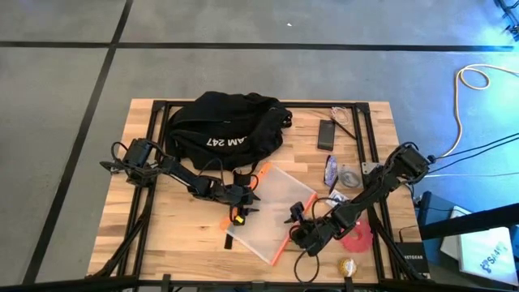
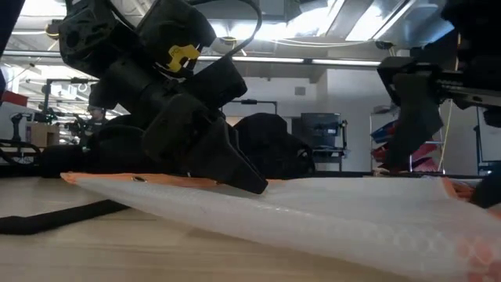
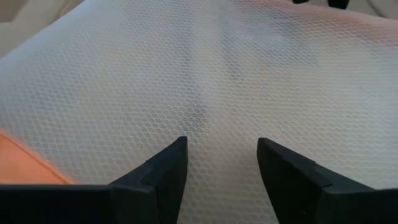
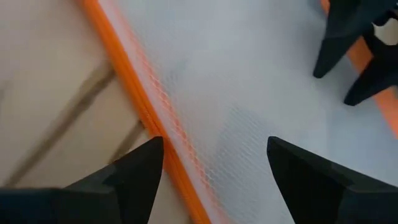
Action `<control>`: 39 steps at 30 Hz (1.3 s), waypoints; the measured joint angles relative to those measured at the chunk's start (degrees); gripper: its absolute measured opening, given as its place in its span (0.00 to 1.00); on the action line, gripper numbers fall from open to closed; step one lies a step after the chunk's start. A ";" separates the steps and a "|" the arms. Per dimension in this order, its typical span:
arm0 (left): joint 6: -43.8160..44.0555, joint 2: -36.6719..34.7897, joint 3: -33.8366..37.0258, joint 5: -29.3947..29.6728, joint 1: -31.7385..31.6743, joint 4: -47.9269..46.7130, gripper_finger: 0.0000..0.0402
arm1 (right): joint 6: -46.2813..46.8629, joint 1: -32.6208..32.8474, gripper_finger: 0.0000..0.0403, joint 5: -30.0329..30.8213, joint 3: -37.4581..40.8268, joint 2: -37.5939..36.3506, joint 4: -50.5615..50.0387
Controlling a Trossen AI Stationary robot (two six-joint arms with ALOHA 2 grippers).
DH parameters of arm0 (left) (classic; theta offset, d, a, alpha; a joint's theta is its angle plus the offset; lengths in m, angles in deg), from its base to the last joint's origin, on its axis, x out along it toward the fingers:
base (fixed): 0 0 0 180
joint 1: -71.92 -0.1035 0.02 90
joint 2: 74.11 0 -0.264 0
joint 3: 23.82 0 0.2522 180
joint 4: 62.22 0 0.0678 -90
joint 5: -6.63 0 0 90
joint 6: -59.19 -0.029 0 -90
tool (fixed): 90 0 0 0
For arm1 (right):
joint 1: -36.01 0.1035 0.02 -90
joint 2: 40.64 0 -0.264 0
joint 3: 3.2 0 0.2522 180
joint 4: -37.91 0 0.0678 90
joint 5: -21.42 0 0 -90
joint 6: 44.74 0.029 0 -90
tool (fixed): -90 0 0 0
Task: Unpack backpack
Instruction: Put the purple granola bar into the zipper pouch
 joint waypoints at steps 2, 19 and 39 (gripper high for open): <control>-0.05 0.00 0.00 0.00 0.00 0.00 0.44 | -0.20 -0.31 0.67 1.07 0.00 0.00 -0.28; -0.56 0.00 0.00 0.00 0.00 0.02 0.44 | -6.40 -7.43 0.67 5.35 0.00 0.00 2.11; -1.98 0.00 0.00 0.49 0.00 0.44 0.44 | -10.63 -10.06 0.56 3.67 0.00 0.00 8.24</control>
